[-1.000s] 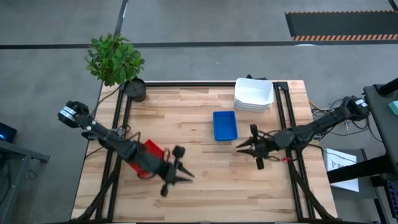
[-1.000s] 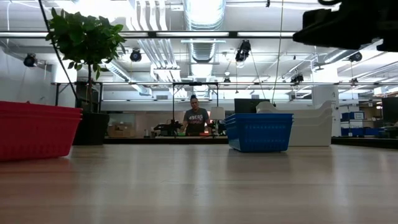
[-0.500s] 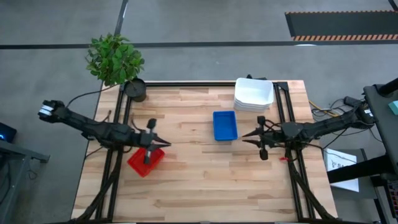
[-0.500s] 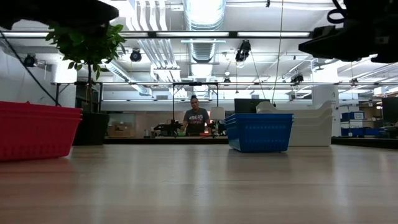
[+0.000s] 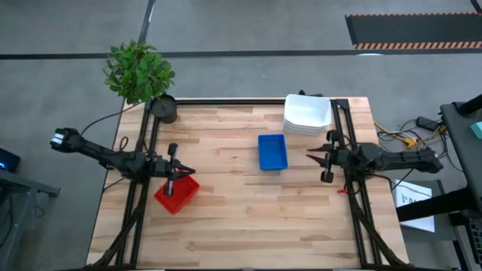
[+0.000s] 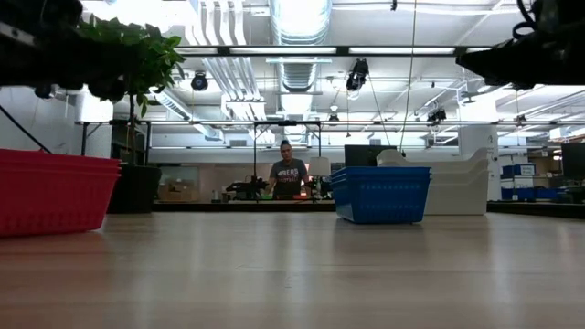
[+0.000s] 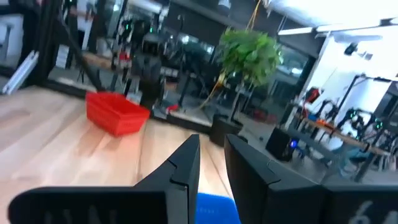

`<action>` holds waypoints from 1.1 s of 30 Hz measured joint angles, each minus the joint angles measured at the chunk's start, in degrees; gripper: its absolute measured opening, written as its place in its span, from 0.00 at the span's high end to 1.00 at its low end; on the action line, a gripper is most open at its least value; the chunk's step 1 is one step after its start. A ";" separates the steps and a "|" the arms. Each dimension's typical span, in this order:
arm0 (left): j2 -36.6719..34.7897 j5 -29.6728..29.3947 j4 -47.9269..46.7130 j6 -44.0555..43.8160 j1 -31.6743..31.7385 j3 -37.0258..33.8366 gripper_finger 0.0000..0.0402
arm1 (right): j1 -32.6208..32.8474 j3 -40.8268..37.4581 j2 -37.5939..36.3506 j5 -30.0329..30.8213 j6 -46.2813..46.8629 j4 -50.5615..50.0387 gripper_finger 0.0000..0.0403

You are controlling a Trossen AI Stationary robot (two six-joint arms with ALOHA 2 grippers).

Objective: Stack baskets by color
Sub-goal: Return to Home Position

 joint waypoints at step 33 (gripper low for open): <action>-3.19 -0.89 -0.47 1.61 0.00 -2.40 1.00 | -1.70 -1.40 -4.70 3.52 11.65 -3.59 0.83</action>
